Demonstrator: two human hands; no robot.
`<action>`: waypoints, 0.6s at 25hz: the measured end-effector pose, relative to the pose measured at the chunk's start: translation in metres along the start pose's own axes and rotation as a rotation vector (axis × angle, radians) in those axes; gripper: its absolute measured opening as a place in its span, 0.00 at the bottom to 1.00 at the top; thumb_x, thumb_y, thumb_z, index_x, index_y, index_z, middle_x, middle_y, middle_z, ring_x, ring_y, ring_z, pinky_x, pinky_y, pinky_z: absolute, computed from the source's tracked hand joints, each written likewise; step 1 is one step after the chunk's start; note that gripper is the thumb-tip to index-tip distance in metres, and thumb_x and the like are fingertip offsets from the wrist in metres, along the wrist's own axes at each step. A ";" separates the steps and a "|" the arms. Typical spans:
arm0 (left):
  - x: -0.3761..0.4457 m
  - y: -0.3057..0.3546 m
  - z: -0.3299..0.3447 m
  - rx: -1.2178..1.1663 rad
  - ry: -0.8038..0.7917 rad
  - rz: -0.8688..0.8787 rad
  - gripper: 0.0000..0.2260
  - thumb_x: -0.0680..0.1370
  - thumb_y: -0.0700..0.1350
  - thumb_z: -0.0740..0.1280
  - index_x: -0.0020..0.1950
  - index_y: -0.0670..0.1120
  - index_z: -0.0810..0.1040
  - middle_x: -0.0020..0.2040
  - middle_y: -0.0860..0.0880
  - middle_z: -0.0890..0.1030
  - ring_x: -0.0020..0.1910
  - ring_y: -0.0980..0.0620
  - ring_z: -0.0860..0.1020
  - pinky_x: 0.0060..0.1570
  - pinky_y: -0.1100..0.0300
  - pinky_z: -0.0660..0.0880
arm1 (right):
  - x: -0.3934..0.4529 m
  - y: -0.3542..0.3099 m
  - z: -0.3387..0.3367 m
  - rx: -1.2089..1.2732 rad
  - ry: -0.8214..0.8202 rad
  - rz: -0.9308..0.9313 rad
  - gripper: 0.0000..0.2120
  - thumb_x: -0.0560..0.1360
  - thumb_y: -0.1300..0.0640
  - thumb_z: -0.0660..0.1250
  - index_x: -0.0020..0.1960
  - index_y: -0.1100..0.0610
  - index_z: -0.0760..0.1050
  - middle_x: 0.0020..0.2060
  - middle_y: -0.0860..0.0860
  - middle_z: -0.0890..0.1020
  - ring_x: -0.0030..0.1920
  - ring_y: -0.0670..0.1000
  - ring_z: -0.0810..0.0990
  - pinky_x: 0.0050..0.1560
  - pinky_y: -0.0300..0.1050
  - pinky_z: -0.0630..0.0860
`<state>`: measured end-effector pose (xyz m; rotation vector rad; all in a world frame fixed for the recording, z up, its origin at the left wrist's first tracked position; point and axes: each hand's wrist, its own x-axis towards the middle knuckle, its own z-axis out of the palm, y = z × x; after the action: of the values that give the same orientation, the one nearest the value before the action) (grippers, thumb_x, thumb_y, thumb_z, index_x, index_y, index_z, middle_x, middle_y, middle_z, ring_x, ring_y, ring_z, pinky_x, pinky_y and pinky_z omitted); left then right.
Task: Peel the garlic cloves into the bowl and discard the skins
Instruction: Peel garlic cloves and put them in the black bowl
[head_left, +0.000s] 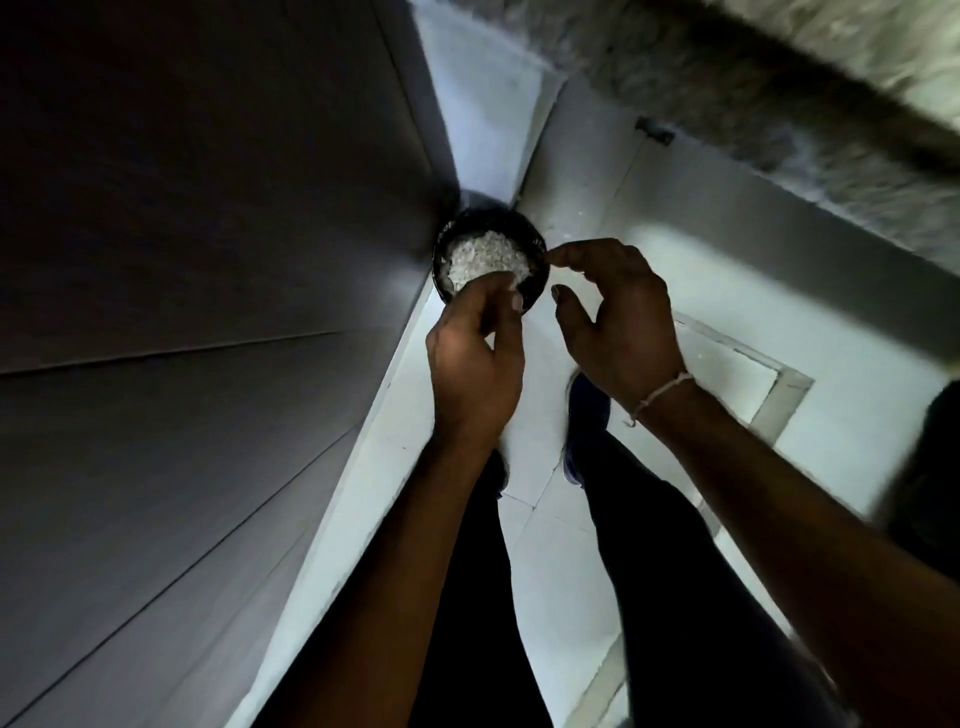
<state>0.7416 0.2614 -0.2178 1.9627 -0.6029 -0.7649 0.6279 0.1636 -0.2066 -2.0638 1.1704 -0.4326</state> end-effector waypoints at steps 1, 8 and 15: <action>-0.008 0.026 -0.008 0.026 -0.029 0.036 0.10 0.83 0.41 0.68 0.63 0.44 0.83 0.54 0.50 0.86 0.52 0.55 0.84 0.54 0.50 0.83 | -0.005 -0.018 -0.023 0.007 0.020 0.005 0.14 0.76 0.65 0.69 0.61 0.60 0.81 0.56 0.55 0.83 0.56 0.58 0.80 0.59 0.52 0.77; -0.067 0.198 -0.037 0.109 -0.344 0.451 0.18 0.78 0.39 0.72 0.68 0.46 0.79 0.59 0.51 0.81 0.58 0.56 0.82 0.56 0.57 0.81 | -0.072 -0.117 -0.194 -0.034 0.202 0.040 0.16 0.75 0.61 0.72 0.63 0.58 0.79 0.59 0.53 0.81 0.60 0.56 0.79 0.60 0.55 0.77; -0.146 0.306 0.035 0.165 -0.682 0.809 0.20 0.78 0.38 0.74 0.69 0.46 0.78 0.62 0.51 0.80 0.60 0.54 0.80 0.59 0.56 0.79 | -0.175 -0.088 -0.330 -0.144 0.583 0.149 0.17 0.75 0.63 0.73 0.64 0.60 0.79 0.62 0.55 0.80 0.64 0.58 0.78 0.66 0.52 0.74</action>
<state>0.5840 0.1979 0.0779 1.3484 -1.7711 -0.8471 0.3928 0.2028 0.0943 -2.0091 1.7227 -0.9421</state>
